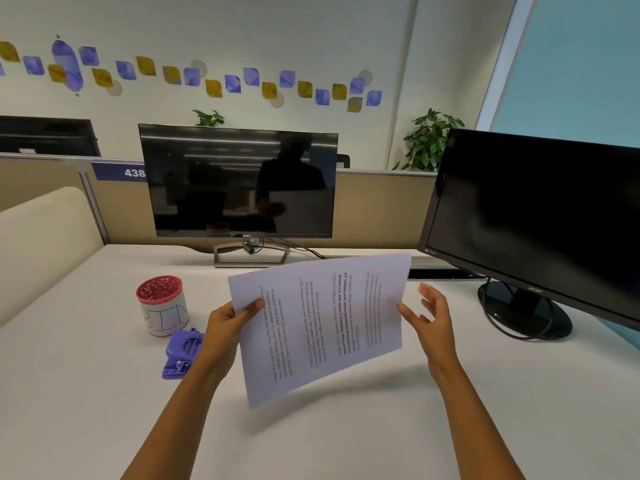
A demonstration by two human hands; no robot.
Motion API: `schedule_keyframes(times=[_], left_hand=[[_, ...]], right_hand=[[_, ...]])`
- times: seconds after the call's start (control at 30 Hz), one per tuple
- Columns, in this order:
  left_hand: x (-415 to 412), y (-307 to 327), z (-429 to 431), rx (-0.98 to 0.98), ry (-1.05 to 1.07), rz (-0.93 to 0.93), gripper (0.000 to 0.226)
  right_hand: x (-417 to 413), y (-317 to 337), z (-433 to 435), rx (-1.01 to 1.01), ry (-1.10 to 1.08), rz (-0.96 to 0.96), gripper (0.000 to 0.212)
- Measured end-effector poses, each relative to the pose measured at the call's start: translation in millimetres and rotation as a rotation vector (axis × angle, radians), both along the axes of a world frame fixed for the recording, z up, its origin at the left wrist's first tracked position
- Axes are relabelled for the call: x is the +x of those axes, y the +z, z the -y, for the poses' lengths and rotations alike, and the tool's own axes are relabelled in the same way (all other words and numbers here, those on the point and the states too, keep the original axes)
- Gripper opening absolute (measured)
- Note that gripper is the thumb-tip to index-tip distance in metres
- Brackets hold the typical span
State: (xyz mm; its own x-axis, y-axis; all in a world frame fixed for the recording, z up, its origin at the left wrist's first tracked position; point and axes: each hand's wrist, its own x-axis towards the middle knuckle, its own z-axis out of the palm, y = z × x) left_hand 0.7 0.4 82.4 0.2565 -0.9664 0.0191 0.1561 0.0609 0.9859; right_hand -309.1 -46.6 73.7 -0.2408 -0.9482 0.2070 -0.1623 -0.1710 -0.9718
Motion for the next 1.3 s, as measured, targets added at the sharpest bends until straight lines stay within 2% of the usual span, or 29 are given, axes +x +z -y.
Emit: schedule_keyframes(times=[0.1,0.17,0.23,0.3,0.43,0.53,0.6,0.73,0.87,1.03,1.1,1.17,1.3], left_hand=[[-7,2,-2,0.005,0.050,-0.180,0.005],[-13,2,-3,0.017,0.088,-0.318,0.004],[-19,1,-5,0.029,0.127,-0.436,0.006],[-26,-2,-7,0.017,0.158,-0.510,0.009],[-48,-5,-17,-0.020,0.176,-0.609,0.013],[-58,-5,-22,0.030,0.176,-0.644,0.034],[-54,-5,-23,0.076,0.170,-0.613,0.043],[-23,-3,-19,0.139,0.104,-0.404,0.033],[3,6,-12,0.165,-0.103,-0.168,0.035],[-11,11,-4,0.210,-0.262,-0.092,0.027],[-20,4,-2,0.263,-0.232,-0.077,0.018],[-25,-10,1,0.344,-0.195,-0.074,0.019],[-26,-28,4,0.463,-0.158,0.076,0.015]], right_hand=[[4,-5,-3,0.120,-0.020,0.049,0.084],[12,-11,-10,0.203,0.072,0.217,0.114],[25,-16,-18,0.262,0.185,0.416,0.125],[41,-19,-24,0.312,0.270,0.557,0.114],[72,-15,-33,0.271,0.385,0.600,0.043],[79,-9,-31,0.190,0.319,0.582,0.037],[74,-5,-28,0.148,0.291,0.553,0.039],[52,5,-25,0.101,0.338,0.436,0.059],[28,18,-23,0.181,0.490,0.314,0.037],[23,18,-21,0.373,0.645,0.225,0.045],[26,9,-19,0.469,0.590,0.150,0.047],[28,-1,-20,0.564,0.514,0.113,0.043],[34,-15,-27,0.645,0.450,0.013,0.036]])
